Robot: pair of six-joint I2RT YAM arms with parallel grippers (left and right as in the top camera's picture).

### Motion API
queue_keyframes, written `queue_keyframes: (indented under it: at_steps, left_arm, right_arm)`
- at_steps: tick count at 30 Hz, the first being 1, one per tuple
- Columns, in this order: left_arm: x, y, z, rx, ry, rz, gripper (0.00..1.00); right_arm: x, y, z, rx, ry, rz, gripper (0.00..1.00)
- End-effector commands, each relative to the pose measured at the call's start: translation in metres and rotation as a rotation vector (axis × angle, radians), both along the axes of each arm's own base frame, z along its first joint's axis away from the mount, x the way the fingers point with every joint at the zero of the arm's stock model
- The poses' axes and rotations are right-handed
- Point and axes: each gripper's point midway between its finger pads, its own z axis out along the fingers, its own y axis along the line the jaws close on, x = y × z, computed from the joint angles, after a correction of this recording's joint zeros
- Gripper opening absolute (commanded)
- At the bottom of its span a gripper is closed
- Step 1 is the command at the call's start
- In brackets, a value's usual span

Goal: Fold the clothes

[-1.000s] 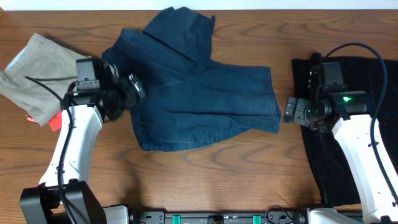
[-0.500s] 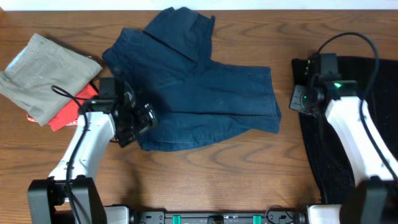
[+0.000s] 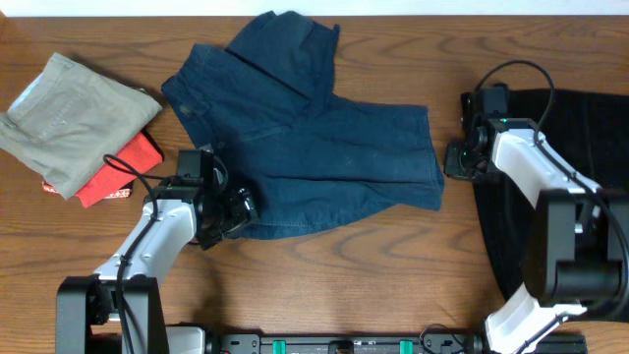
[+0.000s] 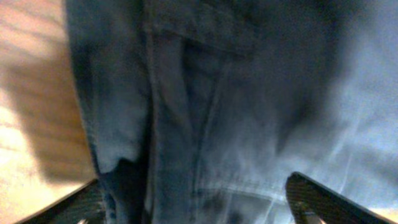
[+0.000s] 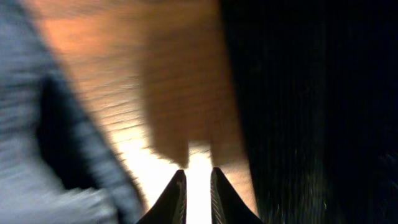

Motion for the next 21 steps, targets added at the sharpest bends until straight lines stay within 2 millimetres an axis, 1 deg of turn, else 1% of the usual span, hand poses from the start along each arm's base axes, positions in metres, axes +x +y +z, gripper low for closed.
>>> queue_keyframes:
  at_steps: [1, 2, 4, 5, 7, 8, 10, 12, 13, 15, 16, 18, 20, 21]
  left_arm:
    - [-0.006, 0.004, -0.011, 0.027, 0.011, 0.013, 0.66]
    - [-0.004, 0.004, -0.011, 0.026, 0.003, 0.013, 0.61]
    - [-0.004, 0.004, -0.011, 0.026, 0.001, 0.013, 0.44]
    - [-0.004, 0.004, -0.011, 0.026, 0.002, 0.013, 0.41]
    - [-0.005, 0.004, -0.011, 0.027, 0.006, 0.013, 0.4]
    - [-0.006, 0.004, -0.012, 0.027, 0.01, 0.013, 0.38]
    - [-0.007, 0.004, -0.012, 0.027, 0.014, 0.013, 0.37]
    - [-0.008, 0.004, -0.012, 0.027, 0.017, 0.013, 0.36]
    - [-0.008, 0.004, -0.012, 0.027, 0.018, 0.013, 0.36]
    - [-0.008, 0.004, -0.012, 0.027, 0.018, 0.013, 0.35]
    - [-0.008, 0.004, -0.012, 0.027, 0.018, 0.013, 0.33]
    - [-0.008, 0.004, -0.012, 0.027, 0.018, 0.013, 0.27]
    - [-0.008, 0.004, -0.012, 0.027, 0.018, 0.013, 0.26]
    - [-0.008, 0.004, -0.012, 0.027, 0.017, 0.012, 0.24]
  right_arm:
    - [-0.003, -0.024, -0.012, -0.04, 0.03, -0.07, 0.12]
    - [-0.004, -0.034, -0.013, -0.061, 0.035, -0.104, 0.12]
    - [-0.009, -0.06, -0.013, -0.115, 0.045, -0.185, 0.14]
    - [-0.012, -0.072, -0.013, -0.136, 0.048, -0.229, 0.14]
    - [-0.019, -0.096, -0.011, -0.162, 0.051, -0.32, 0.14]
    - [-0.022, -0.106, -0.011, -0.164, 0.053, -0.354, 0.15]
    - [-0.03, -0.129, -0.011, -0.161, 0.055, -0.431, 0.18]
    - [-0.037, -0.144, -0.01, -0.142, 0.056, -0.489, 0.18]
    - [-0.039, -0.148, -0.01, -0.125, 0.054, -0.508, 0.18]
    - [-0.04, -0.151, -0.008, -0.071, 0.041, -0.532, 0.18]
    - [-0.036, -0.148, -0.006, -0.022, 0.024, -0.513, 0.2]
    - [-0.021, -0.131, 0.004, 0.096, -0.037, -0.416, 0.24]
    - [-0.003, -0.106, 0.022, 0.235, -0.126, -0.284, 0.31]
    - [0.004, -0.09, 0.034, 0.308, -0.172, -0.214, 0.35]
